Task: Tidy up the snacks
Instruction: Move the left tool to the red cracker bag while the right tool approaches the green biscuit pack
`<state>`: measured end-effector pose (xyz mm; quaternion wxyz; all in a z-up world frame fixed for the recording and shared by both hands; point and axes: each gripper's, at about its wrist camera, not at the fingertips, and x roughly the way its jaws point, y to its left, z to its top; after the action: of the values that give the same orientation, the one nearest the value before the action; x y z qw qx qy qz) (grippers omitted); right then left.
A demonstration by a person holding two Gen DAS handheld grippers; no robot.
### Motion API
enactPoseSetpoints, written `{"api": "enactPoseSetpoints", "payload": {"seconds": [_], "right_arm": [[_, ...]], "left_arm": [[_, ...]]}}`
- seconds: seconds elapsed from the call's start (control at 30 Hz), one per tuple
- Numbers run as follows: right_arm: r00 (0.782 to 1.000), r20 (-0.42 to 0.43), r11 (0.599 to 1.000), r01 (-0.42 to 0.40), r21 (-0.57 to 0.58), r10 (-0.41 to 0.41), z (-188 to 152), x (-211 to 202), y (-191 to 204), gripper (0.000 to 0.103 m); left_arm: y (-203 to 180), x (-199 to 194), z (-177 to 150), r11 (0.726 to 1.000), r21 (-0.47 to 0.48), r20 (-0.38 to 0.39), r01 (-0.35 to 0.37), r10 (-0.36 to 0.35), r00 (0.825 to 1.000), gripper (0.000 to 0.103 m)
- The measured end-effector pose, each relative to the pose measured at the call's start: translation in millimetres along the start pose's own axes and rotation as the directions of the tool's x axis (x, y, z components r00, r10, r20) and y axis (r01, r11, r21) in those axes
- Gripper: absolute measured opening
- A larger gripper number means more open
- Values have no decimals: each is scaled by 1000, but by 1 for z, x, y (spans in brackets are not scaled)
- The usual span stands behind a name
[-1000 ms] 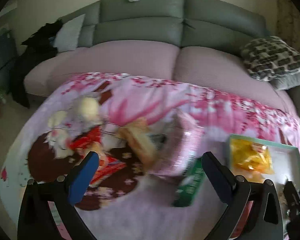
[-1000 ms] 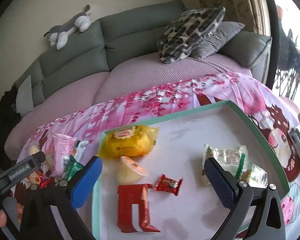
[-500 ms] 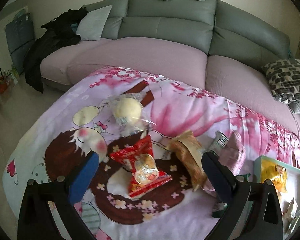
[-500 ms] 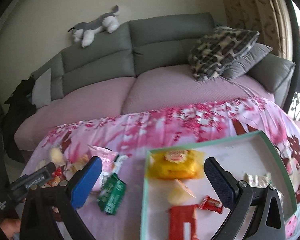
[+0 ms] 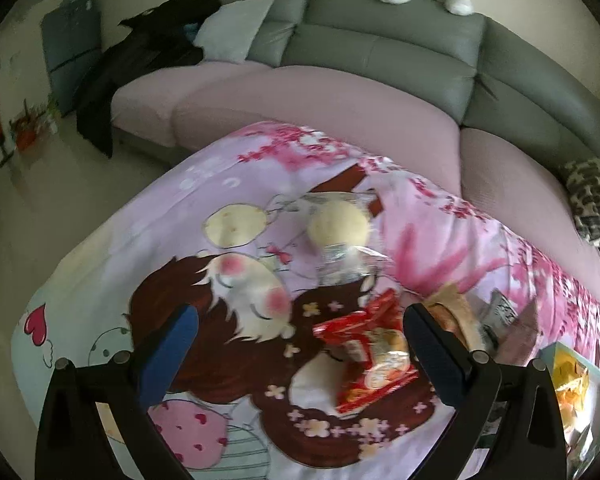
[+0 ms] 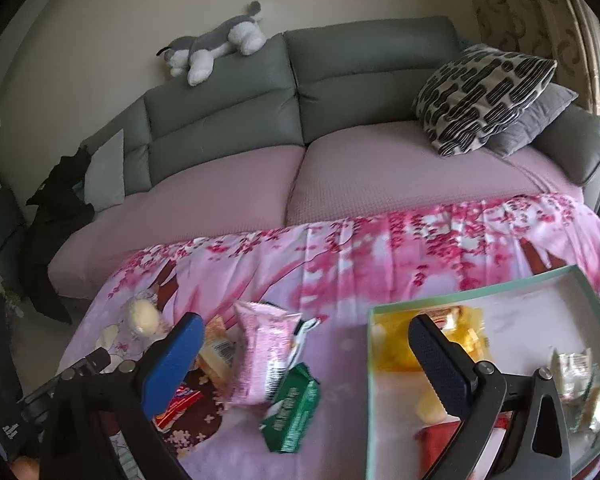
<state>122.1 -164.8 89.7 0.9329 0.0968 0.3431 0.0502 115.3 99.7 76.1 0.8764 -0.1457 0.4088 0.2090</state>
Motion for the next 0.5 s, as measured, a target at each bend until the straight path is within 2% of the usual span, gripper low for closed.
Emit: {"api": "enactPoseSetpoints", "payload": {"seconds": [0.27,0.47,0.5], "right_arm": [[997,-78,1000,-18,11,19,-15,20,10,102],[986,-165,999,-11,37,17,-31,36,5,90],[985,-174,999,-11,39,18,-33,38,5,85]], "left_arm": [[22,9,-1,998,-63,-41,8,-11,999,102],[15,18,-6,998,-54,-71,32,-36,997,102],[13,20,-7,998,-52,-79,44,-48,996,102]]}}
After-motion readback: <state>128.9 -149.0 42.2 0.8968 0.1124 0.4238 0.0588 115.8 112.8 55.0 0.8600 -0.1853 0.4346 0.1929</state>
